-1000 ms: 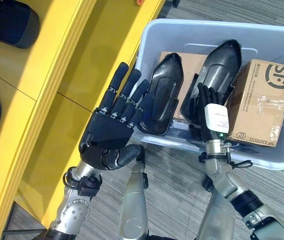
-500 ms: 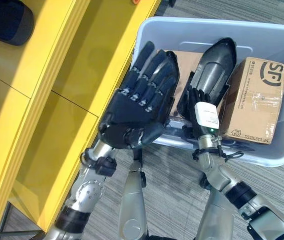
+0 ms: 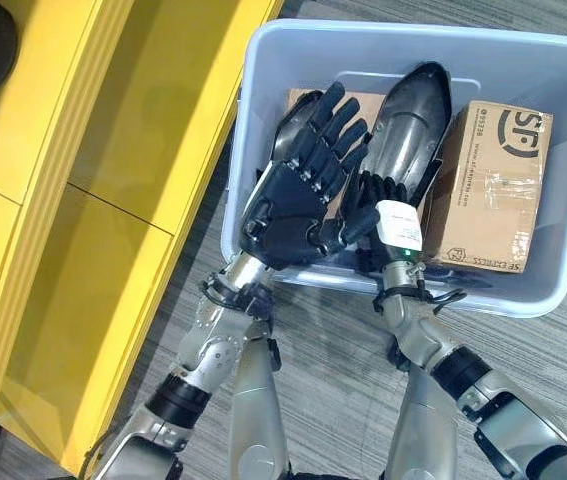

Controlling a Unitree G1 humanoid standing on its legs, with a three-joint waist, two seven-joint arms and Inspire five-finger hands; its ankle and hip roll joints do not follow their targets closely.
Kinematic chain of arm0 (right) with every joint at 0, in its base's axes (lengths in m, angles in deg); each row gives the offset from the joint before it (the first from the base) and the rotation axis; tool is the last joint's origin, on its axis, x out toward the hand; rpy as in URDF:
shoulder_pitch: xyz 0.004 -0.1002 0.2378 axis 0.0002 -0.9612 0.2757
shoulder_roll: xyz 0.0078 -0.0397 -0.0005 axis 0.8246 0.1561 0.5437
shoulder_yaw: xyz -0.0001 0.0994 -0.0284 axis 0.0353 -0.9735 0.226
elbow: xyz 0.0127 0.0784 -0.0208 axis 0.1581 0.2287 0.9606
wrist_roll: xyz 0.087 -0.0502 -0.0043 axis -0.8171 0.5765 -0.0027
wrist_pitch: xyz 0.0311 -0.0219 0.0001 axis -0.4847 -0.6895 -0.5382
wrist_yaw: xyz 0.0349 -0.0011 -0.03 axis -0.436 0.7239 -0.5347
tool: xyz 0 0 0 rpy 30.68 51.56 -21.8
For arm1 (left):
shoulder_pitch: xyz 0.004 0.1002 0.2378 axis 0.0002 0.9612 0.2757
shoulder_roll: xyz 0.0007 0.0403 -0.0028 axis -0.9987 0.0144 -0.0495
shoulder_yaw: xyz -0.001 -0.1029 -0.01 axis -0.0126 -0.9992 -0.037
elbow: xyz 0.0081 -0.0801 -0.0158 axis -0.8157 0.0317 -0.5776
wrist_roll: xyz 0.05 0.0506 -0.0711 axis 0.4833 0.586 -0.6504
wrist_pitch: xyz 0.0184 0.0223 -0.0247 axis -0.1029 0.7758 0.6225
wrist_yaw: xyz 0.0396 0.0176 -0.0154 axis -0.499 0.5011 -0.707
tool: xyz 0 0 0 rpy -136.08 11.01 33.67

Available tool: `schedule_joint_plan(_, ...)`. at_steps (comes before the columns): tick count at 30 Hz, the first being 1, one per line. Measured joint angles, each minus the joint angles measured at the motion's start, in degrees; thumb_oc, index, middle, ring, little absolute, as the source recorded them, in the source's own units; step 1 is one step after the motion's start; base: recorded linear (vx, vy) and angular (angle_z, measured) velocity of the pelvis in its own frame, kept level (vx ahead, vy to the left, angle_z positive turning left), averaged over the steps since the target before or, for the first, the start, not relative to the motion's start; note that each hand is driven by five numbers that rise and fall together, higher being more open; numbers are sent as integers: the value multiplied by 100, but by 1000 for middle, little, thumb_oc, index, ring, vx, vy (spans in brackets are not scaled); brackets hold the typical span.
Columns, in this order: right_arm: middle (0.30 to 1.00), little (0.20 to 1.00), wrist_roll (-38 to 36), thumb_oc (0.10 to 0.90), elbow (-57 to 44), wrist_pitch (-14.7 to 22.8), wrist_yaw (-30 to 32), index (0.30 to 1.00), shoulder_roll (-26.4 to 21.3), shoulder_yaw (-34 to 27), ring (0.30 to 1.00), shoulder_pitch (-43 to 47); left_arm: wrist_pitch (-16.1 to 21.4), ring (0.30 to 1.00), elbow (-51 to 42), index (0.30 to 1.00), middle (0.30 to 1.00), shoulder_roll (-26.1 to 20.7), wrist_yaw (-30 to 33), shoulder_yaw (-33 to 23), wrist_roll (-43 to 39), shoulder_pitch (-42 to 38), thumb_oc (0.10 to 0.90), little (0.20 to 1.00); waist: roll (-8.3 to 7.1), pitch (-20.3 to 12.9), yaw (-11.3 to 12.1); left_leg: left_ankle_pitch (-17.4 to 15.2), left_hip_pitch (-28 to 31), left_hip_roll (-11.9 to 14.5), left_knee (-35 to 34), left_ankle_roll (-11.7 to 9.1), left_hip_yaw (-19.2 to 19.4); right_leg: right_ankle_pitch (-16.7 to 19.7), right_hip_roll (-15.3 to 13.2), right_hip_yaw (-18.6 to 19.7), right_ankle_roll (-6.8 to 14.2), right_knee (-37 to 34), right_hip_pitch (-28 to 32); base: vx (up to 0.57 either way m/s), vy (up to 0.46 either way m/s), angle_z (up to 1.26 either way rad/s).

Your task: Move parts from the plastic box to the shelf.

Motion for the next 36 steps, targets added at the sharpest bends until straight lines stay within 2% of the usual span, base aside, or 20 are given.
schedule_joint_plan(10, 1000, 1000, -118, 900, 102, 16, 195, 1000, 50, 35, 1000, 123, 123, 1000, 80, 1000, 1000, -1, 185, 12, 10, -71, 900, 1000, -118, 0, -7, 1, -180, 0, 94, 10, -9, 81, 16, 37, 19, -44, -134, 0, 0, 0)
schedule_joint_plan(18, 1000, 1000, -217, 900, 275, 31, 291, 1000, 147, 46, 1000, 225, 175, 1000, 191, 1000, 1000, -2, 185, 77, 8, -267, 900, 1000, -129, 2, -39, 0, -255, 0, 119, 9, -12, 161, 31, 37, 46, -165, -142, 0, 0, 0)
schedule_joint_plan(19, 805, 805, -272, 761, 274, 26, 286, 805, 150, 60, 805, 251, 222, 1000, 191, 1000, 1000, -2, 185, 77, 7, -271, 900, 1000, -130, 1, -48, 0, -258, 0, 119, 9, -10, 174, 34, 37, 48, -184, -142, 0, 0, 0)
schedule_joint_plan(20, 311, 311, -313, 408, 274, 21, 291, 311, 148, 84, 311, 269, 240, 1000, 191, 1000, 1000, -2, 185, 75, 6, -272, 900, 1000, -131, 1, -56, 0, -260, 0, 119, 9, -9, 178, 34, 37, 49, -189, -142, 78, 11, -1)
schedule_joint_plan(23, 300, 300, -773, 400, 266, 75, 440, 300, 213, 75, 300, 316, 250, 1000, 230, 1000, 1000, -2, 185, 73, 7, -267, 900, 1000, -160, 0, -114, -5, -235, -5, 127, 0, 1, 205, 36, 60, 56, -193, -119, 28, 0, -1)
schedule_joint_plan(25, 300, 300, -1203, 400, 292, 225, 506, 300, 251, 65, 300, 506, 274, 1000, 311, 1000, 1000, -8, 188, 63, 8, -302, 900, 1000, -269, -9, -203, -49, -215, -1, 151, -14, 20, 195, 36, 84, 63, -189, -124, 35, 2, -6)
schedule_joint_plan(30, 300, 300, -1363, 400, 523, 428, 702, 300, 255, 10, 300, 649, 273, 1000, 397, 1000, 1000, 1, 189, 180, 7, -359, 900, 1000, -285, -12, -187, -43, -192, -2, 167, -6, 21, 219, 37, 89, 42, -190, -114, 2, 5, -1)
schedule_joint_plan(36, 300, 300, -1327, 400, 629, 476, 723, 300, 111, -18, 300, 742, 273, 1000, 397, 1000, 1000, -2, 189, 178, -4, -394, 900, 1000, -285, -12, -147, -38, -179, -4, 163, 0, 20, 211, 39, 90, 54, -211, -105, -2, -11, 0)
